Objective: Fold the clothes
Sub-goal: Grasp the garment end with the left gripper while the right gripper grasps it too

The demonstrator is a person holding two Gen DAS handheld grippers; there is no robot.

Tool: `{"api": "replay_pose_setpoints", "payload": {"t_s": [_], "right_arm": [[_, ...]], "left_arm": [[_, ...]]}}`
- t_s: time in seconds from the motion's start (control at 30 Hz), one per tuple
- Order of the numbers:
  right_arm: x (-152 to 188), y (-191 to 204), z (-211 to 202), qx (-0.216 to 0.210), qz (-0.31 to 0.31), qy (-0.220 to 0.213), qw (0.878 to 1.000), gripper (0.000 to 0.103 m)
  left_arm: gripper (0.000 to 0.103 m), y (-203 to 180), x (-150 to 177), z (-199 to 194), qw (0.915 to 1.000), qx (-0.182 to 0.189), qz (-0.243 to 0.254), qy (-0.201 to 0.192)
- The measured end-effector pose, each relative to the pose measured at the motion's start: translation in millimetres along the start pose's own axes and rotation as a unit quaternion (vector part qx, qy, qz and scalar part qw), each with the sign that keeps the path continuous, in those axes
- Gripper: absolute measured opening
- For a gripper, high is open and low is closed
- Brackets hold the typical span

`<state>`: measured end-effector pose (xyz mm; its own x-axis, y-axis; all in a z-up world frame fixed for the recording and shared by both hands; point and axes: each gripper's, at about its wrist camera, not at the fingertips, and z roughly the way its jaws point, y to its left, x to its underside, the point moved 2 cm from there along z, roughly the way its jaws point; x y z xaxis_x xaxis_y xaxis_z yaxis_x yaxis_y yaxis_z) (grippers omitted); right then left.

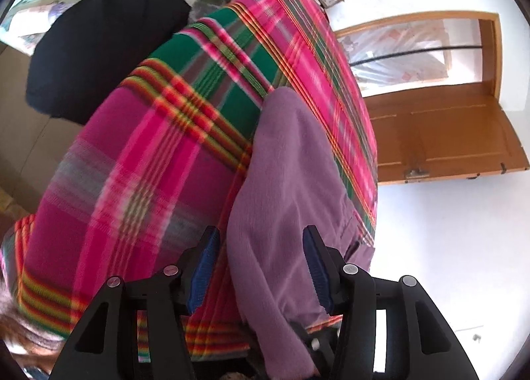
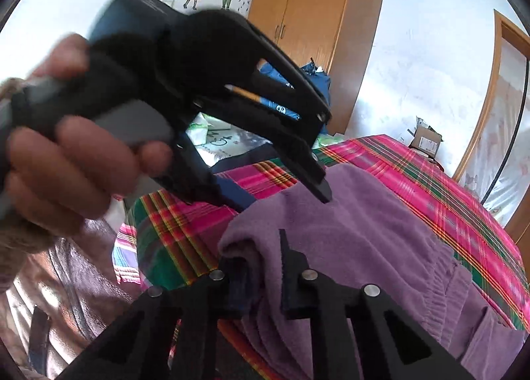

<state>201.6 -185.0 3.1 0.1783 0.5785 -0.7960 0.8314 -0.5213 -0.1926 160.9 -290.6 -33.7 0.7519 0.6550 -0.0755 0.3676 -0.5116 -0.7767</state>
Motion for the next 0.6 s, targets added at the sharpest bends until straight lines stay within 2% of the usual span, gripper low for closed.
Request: {"api": "replay_pose_setpoints", "payload": {"t_s": [0.27, 0.43, 0.6], "right_arm": [[0, -10, -14, -0.012, 0.018, -0.009, 1.000, 0.014], [-5, -22, -16, -0.018, 0.031, -0.012, 0.999, 0.014], [-6, -26, -19, -0.022, 0.037, -0.018, 0.999, 0.013]], "left_arm": [[0.053, -20, -27, 21, 0.9998, -0.007, 0.013, 0.010], [0.051, -23, -35, 29, 0.9999, 0.003, 0.009, 0.014], [0.029, -27, -34, 34, 0.9998, 0.008, 0.009, 0.018]]}}
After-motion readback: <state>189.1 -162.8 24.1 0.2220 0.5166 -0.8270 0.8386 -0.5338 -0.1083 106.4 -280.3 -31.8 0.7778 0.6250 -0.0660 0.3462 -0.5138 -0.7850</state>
